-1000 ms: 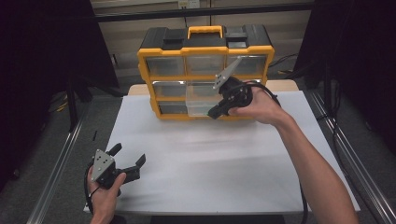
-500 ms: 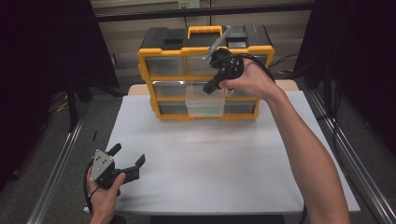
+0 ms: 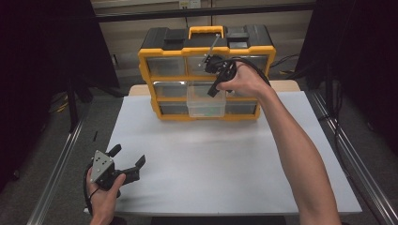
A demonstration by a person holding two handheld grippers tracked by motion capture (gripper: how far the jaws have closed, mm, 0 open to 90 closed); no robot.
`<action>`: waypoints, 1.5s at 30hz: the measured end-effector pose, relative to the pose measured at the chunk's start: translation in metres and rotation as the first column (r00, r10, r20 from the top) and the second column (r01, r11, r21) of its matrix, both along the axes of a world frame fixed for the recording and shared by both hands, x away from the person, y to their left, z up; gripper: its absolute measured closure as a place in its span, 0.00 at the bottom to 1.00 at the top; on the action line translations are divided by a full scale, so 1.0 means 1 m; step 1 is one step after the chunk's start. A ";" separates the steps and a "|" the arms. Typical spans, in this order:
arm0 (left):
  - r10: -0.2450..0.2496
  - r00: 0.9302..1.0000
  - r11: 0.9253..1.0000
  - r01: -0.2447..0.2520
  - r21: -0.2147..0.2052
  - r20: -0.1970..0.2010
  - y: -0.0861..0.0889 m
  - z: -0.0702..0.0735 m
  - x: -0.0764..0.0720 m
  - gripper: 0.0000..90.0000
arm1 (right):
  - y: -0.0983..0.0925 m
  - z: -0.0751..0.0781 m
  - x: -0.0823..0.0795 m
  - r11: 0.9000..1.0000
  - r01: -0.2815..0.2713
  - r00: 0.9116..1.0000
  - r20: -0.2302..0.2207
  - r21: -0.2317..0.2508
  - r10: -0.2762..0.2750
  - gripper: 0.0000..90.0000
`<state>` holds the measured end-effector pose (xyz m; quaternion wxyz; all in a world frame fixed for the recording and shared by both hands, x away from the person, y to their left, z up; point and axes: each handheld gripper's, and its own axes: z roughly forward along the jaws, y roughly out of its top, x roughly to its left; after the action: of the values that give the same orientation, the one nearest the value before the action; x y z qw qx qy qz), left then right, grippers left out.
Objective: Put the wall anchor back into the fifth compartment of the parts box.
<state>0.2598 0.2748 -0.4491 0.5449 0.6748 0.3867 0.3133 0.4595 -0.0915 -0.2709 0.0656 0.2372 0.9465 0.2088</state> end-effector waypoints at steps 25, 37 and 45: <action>-0.003 1.000 1.000 0.003 0.019 -0.001 0.000 0.000 0.000 0.04 | -0.050 -0.018 -0.048 0.908 0.131 0.962 0.169 0.397 -0.212 0.03; 0.022 1.000 1.000 -0.022 0.012 -0.017 0.000 -0.001 0.000 0.04 | -0.104 -0.093 -0.112 0.775 0.293 0.849 0.221 0.559 -0.480 0.04; 0.038 0.999 0.999 -0.038 -0.002 -0.035 -0.001 -0.002 -0.005 0.04 | -0.139 -0.150 -0.160 0.697 0.337 0.741 0.279 0.633 -0.611 0.04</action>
<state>0.2550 0.2742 -0.4507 0.5330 0.6718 0.4096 0.3111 0.2994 -0.2305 -0.4211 0.2758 0.4312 0.7031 0.4936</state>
